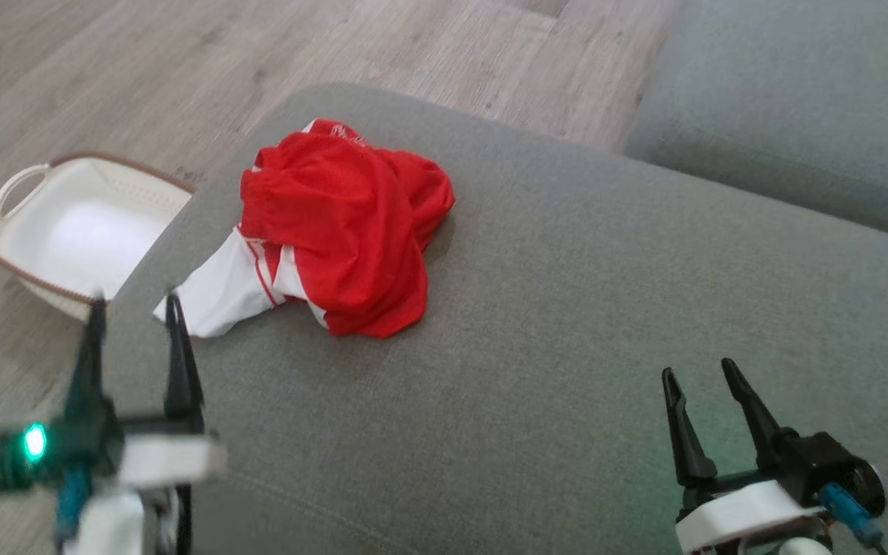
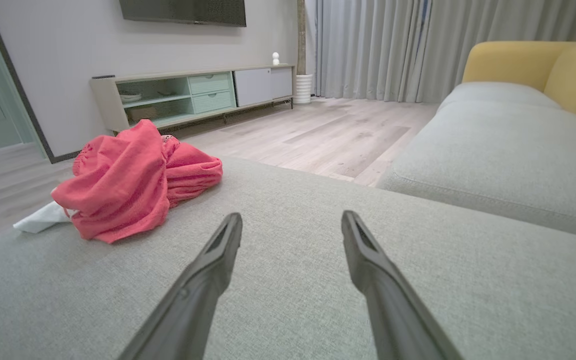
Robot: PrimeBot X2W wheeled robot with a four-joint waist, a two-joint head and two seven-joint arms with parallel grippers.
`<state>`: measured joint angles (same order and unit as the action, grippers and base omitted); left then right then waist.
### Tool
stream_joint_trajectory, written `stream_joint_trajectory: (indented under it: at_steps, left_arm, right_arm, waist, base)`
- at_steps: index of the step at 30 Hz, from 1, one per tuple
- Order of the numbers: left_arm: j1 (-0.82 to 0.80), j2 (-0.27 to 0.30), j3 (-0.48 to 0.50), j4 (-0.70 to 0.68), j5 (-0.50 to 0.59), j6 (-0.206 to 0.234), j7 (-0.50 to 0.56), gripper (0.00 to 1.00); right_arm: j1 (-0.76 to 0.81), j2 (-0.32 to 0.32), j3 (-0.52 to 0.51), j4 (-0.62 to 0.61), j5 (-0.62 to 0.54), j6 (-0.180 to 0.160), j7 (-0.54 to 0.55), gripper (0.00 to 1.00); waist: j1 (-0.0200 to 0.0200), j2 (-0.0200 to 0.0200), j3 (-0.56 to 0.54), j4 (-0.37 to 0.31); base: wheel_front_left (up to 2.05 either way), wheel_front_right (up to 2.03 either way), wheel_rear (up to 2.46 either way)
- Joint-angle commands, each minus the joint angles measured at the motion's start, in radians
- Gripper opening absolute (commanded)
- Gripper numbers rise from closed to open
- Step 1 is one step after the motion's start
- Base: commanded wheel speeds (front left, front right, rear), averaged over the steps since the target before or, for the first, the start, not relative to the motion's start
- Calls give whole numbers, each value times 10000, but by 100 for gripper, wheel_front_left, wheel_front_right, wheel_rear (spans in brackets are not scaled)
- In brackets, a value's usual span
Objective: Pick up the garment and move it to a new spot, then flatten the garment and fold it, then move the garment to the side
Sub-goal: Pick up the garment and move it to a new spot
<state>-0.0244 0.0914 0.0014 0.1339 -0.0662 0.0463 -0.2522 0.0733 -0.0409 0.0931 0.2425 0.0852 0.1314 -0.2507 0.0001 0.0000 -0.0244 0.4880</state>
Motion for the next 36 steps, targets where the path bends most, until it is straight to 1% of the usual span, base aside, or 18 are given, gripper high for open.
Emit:
stream_joint_trajectory:
  at_steps: [1,2,5,9,14,17,22,25,28,31,33,34,35,36]
  left_arm:
    - [-906,227,311,-261,71,-86,-95,100]
    - [-1730,494,325,21,31,-326,-95,100]
    - [-3218,804,281,692,-123,-703,62,100]
    - [-5326,1198,264,1975,-503,-1193,665,100]
    - [-7616,1364,75,3980,-1141,-1566,1537,100]
    - [-8726,1479,-112,5364,-1260,-1641,1941,100]
    - [-9922,1380,-85,7749,-1975,-1726,2844,100]
    - [-10288,1345,-136,8838,-2394,-1756,3249,100]
    - [-10441,1266,-343,9583,-2795,-1764,3626,100]
    - [-10456,1425,-472,10192,-2878,-1766,3605,100]
    - [-10448,1354,-576,10474,-3022,-1767,3677,100]
    - [-10457,1316,-612,10526,-3144,-1767,3679,42]
    - [-10477,1316,-671,10517,-3244,-1768,3602,0]
    - [-10508,1372,-737,10479,-3316,-1768,3459,0]
  right_arm:
    - [-232,-93,148,-352,-128,-7,-111,100]
    - [-303,-93,66,-478,-425,-7,-111,100]
    - [-700,-137,-85,-598,-997,-7,-111,100]
    - [-1201,-577,-59,-814,-1317,-7,-111,100]
    - [-1749,-1311,-13,-1173,-1463,-7,-111,100]
    - [-1985,-1742,8,-1418,-1536,-7,-111,100]
    - [-2183,-2246,68,-1706,-1577,-7,-111,100]
    - [-2294,-2349,61,-1828,-1489,-7,-111,100]
    - [-2423,-2438,12,-1959,-1388,-7,-111,100]
    - [-2496,-2514,45,-2049,-1377,-7,-111,100]
    - [-2531,-2531,45,-2071,-1374,-7,-111,100]
    - [-2542,-2535,32,-2078,-1381,-7,-111,100]
    - [-2551,-2538,14,-2081,-1387,-7,-111,100]
    - [-2563,-2538,-4,-2077,-1391,-7,-111,100]
  waist:
    - [-1,0,204,138]
    - [-1,0,745,66]
    - [-1,0,1567,-41]
    - [-1,0,2512,-192]
    - [-1,0,3410,-306]
    - [-1,0,3857,-361]
    - [-1,0,4407,-550]
    - [-1,0,4732,-750]
    - [-1,0,5034,-880]
    - [-1,0,5231,-983]
    - [-1,0,5321,-1036]
    - [-1,0,5361,-1051]
    - [-1,0,5384,-1054]
    - [-1,0,5404,-1061]
  base:
    - [0,0,0]
    - [0,0,0]
    - [0,0,0]
    - [0,0,0]
    - [0,0,0]
    - [0,0,0]
    - [0,0,0]
    - [0,0,0]
    - [0,0,0]
    - [0,0,0]
    - [0,0,0]
    - [0,0,0]
    - [0,0,0]
    - [0,0,0]
